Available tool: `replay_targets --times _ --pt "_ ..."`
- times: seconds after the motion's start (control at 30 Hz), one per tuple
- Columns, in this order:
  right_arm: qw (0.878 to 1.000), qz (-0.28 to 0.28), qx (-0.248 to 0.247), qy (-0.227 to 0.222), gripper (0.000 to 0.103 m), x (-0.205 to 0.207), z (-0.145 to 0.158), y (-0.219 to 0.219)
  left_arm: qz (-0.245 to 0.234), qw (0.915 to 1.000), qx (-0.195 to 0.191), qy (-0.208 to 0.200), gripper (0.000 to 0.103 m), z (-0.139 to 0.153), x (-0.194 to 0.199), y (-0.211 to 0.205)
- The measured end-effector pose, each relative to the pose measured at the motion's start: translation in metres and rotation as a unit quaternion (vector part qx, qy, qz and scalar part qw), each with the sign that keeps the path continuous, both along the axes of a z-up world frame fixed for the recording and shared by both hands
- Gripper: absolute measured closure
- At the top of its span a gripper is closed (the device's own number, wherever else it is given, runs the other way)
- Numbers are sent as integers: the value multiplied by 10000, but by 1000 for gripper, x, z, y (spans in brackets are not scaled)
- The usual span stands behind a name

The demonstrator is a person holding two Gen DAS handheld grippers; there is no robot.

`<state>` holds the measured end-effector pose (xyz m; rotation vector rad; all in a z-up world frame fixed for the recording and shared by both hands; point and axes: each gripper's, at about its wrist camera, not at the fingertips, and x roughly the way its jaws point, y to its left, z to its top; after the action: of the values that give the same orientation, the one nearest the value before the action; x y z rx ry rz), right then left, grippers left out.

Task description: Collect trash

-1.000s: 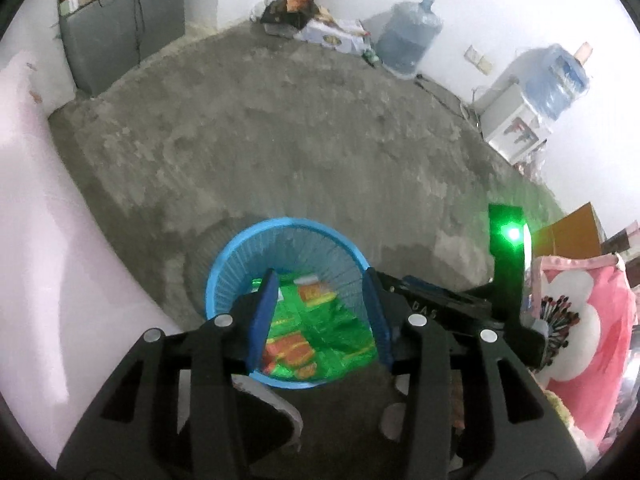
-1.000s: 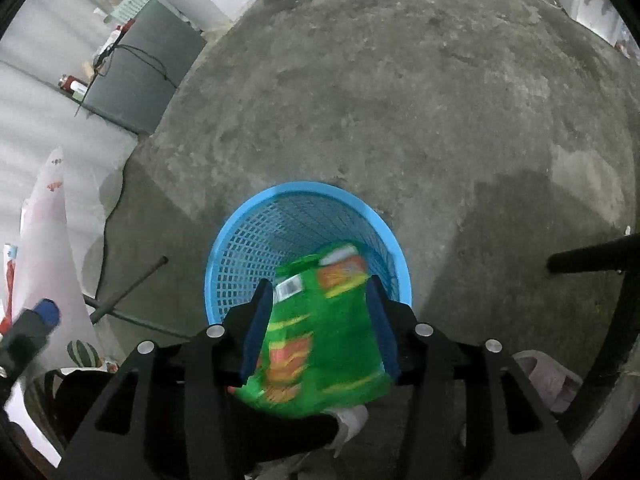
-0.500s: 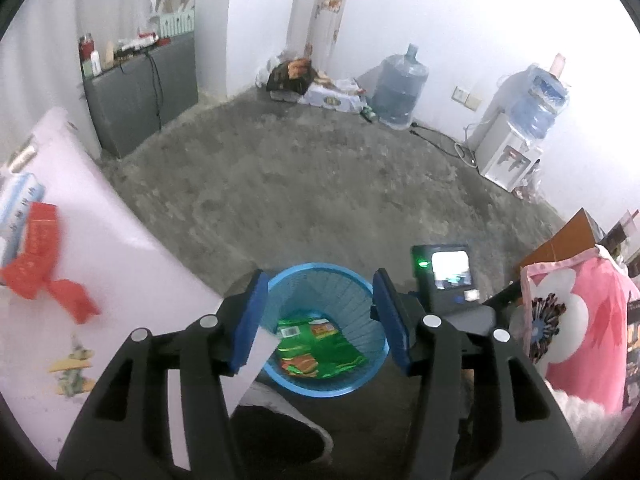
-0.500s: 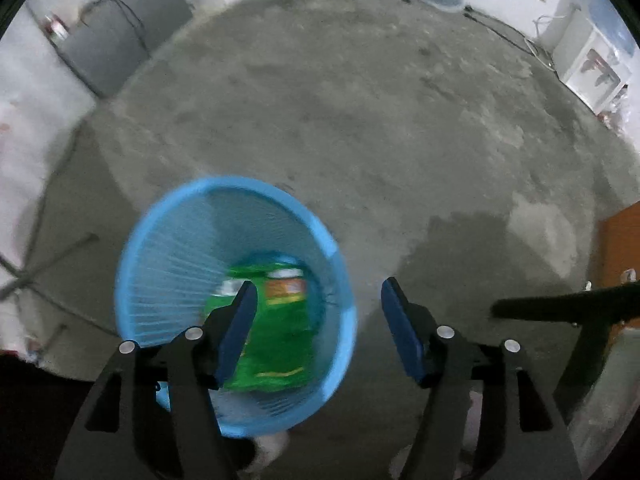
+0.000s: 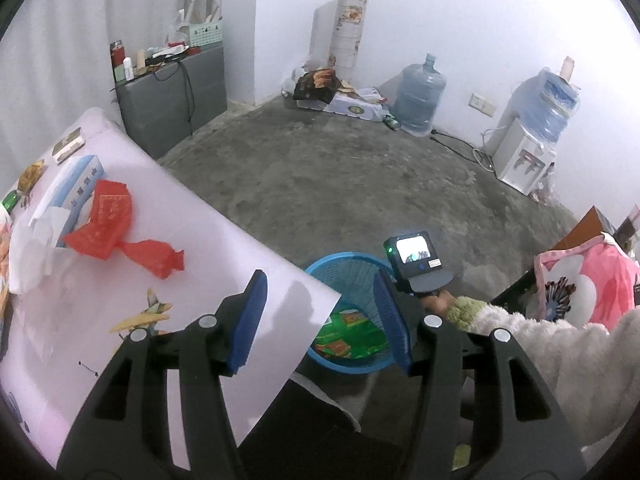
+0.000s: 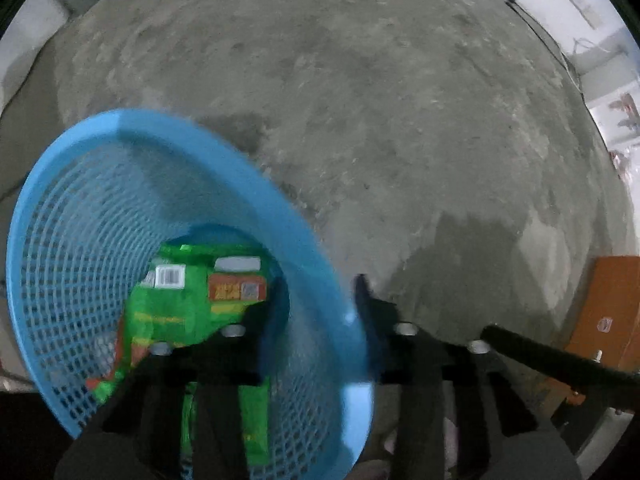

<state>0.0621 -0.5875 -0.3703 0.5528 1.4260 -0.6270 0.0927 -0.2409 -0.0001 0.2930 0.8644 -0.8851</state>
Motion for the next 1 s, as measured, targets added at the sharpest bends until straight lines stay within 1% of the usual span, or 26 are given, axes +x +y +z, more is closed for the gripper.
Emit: replay_targets --times 0.07,0.17,0.27,0.3,0.43,0.53,0.63,0.73,0.87,1.0 --pt "9991 -252 222 -242 76 -2 0 -7 4 10000 34 -36 51 -2 0 0" --pt "9948 -699 367 -644 81 -4 5 -23 9 10000 23 18 51 -4 1 -2" --pt "9850 -1258 618 -1010 91 -5 4 -35 -4 10000 -9 70 51 -6 4 -2" --pt "9799 -1519 690 -1093 97 -6 3 -42 -3 10000 -10 65 51 -6 4 -2" --pt "9724 -2006 473 -1091 97 -5 -3 -52 36 10000 -15 55 51 -9 7 1" --pt "9621 -2383 388 -1265 97 -6 -5 -54 99 9999 -16 22 51 -9 7 3" --pt "9566 -2535 184 -1424 97 -5 -3 -52 179 9998 0 27 51 -10 10 7" --pt "9518 -2582 41 -1655 97 4 5 -45 250 9997 3 44 51 -11 10 10" --pt "9559 -2346 -193 -1754 96 21 16 -39 309 9995 -32 70 51 -12 10 15" --pt "9560 -2139 -304 -1983 95 40 26 -37 322 9995 -8 71 51 -12 9 17"
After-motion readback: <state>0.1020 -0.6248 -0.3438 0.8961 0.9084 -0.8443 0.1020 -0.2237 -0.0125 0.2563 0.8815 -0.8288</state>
